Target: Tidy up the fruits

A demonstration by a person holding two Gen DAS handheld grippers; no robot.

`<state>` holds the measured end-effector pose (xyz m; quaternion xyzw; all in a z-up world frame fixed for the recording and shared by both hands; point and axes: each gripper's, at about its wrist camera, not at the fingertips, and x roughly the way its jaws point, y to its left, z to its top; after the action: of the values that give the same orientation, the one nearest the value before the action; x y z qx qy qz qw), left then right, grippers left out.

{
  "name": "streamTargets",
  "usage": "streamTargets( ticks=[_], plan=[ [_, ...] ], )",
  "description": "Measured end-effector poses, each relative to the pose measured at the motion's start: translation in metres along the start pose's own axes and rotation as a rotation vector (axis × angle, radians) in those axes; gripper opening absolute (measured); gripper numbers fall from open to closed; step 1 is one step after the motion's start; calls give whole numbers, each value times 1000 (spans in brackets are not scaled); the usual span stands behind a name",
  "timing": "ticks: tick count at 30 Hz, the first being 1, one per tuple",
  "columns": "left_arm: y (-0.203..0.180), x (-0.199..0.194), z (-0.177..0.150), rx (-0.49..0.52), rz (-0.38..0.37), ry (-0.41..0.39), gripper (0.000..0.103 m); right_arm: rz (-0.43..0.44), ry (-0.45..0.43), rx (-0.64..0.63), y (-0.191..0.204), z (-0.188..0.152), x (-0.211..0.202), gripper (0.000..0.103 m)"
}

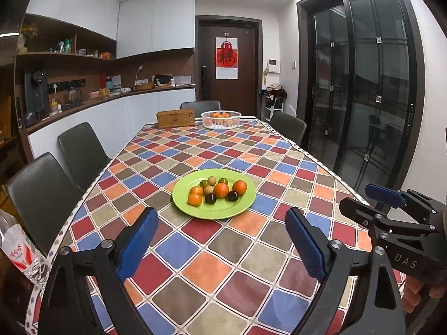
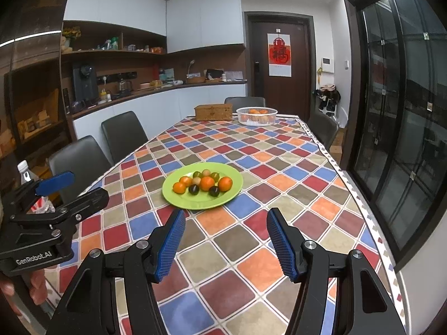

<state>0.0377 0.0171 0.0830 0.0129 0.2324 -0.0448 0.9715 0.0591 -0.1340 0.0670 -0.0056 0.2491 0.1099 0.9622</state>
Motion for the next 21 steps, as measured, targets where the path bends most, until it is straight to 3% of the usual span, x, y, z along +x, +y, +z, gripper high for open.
streamTargets(
  ticks=[4,12,21],
  plan=[
    [1,-3,0,-3,18,-1,103,3,3,2,1,0,-1,61],
    [2,-3,0,0,62,3,103,12,5,8,3,2,-1,61],
    [1,-6,-1,1,62,-10,103,13,9,10,3,1,-2,61]
  ],
)
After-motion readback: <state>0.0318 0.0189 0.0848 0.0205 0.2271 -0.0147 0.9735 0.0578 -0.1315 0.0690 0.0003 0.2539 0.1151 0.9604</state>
